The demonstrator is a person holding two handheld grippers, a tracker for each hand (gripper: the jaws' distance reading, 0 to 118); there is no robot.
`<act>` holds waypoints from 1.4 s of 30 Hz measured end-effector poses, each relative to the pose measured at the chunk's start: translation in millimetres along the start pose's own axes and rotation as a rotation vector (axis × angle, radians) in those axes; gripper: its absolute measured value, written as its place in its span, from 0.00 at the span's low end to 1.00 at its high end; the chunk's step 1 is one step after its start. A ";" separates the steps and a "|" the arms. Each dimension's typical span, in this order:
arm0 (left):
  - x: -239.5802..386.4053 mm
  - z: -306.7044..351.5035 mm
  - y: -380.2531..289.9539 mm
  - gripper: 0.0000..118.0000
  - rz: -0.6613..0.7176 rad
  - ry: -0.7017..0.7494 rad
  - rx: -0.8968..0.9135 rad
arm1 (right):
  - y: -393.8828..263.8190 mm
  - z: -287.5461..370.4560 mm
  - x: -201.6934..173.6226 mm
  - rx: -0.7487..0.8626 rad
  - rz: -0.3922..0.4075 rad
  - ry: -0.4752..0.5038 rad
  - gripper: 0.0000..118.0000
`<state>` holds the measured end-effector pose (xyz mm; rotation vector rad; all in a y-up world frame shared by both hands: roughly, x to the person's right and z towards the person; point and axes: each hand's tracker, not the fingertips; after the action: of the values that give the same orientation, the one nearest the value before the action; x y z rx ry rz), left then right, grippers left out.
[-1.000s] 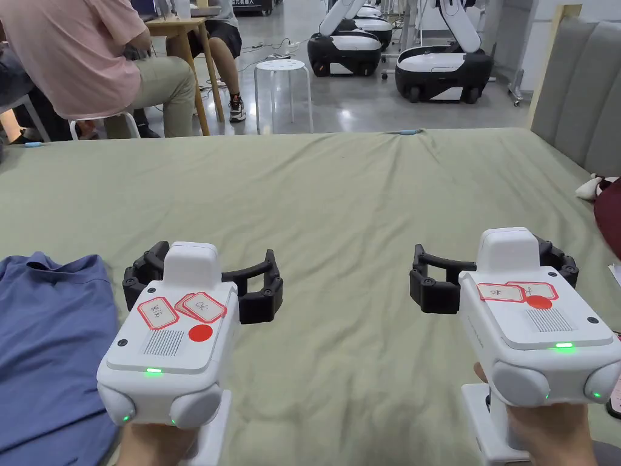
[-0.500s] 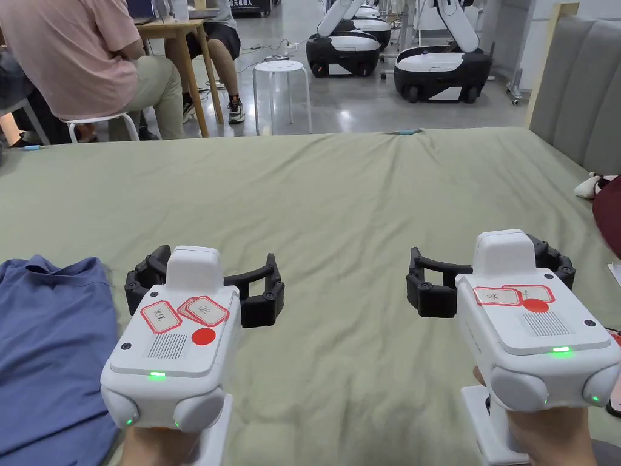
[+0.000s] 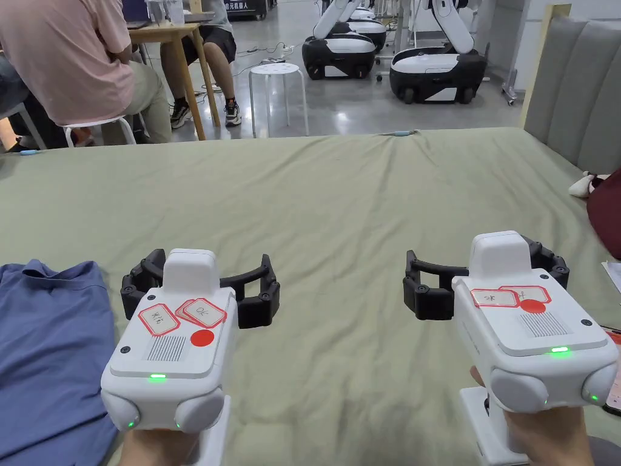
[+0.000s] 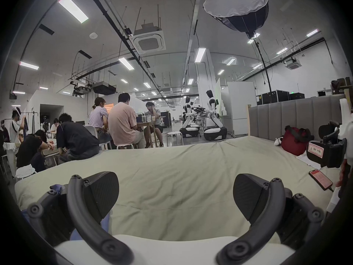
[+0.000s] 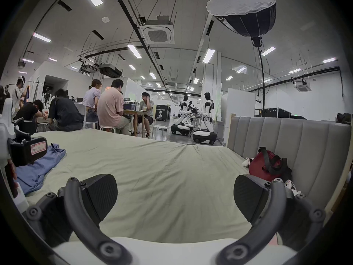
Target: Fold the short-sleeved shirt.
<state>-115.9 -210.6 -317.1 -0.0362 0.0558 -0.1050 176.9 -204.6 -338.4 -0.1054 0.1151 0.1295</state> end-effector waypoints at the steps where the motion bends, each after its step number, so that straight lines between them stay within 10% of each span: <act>1: 0.6 0.1 -0.5 1.00 -0.009 0.003 0.001 | -0.8 0.3 -1.2 0.006 0.010 -0.015 1.00; 34: 2.5 -0.6 6.4 0.92 0.013 -0.041 -0.001 | 1.3 -1.6 8.2 -0.047 -0.017 -0.047 1.00; 36: 2.8 0.5 5.8 0.51 0.013 -0.036 0.013 | 0.9 -0.8 9.0 -0.052 -0.032 -0.042 0.81; 37: 3.6 0.2 5.2 0.26 0.004 -0.021 0.016 | 0.8 -0.6 9.2 -0.054 -0.036 -0.041 0.60; 38: 3.5 -0.5 4.8 0.04 -0.007 -0.015 0.010 | 0.6 -0.9 9.1 -0.056 -0.036 -0.041 0.18; 39: 4.1 -1.2 4.5 0.03 -0.015 -0.003 0.003 | -0.1 -2.6 8.7 -0.064 -0.030 -0.045 0.00; 42: 1.9 0.1 4.9 0.03 0.009 -0.040 -0.009 | -1.2 -3.3 8.9 -0.067 -0.037 -0.047 0.00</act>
<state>-113.5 -206.0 -317.2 -0.0471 0.0164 -0.0945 185.4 -205.1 -342.6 -0.1707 0.0616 0.0993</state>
